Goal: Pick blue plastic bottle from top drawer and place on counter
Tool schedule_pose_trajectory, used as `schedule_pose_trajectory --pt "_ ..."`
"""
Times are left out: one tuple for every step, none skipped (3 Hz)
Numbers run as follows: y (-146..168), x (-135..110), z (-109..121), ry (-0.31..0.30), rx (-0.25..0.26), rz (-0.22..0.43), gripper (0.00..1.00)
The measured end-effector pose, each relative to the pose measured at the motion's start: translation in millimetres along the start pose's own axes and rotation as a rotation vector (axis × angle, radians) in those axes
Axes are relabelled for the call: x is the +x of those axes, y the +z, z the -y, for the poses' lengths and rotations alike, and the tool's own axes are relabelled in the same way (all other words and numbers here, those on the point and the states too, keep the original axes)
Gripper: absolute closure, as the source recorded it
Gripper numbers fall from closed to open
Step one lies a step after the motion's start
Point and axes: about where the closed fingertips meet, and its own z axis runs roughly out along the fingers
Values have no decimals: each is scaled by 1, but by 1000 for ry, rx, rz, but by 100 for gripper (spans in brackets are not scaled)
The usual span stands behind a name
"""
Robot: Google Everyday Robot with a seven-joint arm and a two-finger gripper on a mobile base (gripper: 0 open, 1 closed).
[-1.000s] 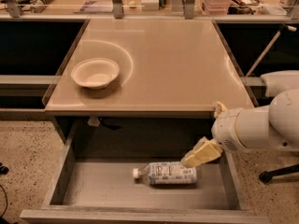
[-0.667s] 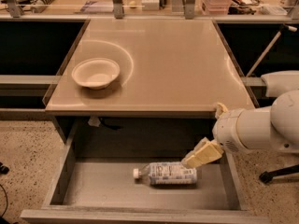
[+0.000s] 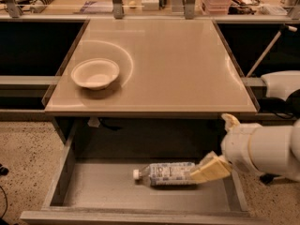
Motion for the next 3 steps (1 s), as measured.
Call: schedule_pose_trajectory --pt "-25 15 -4 65 53 -3 0" --pt "-25 15 -4 64 52 -3 0" --pt "14 15 -17 50 -27 -18 0"
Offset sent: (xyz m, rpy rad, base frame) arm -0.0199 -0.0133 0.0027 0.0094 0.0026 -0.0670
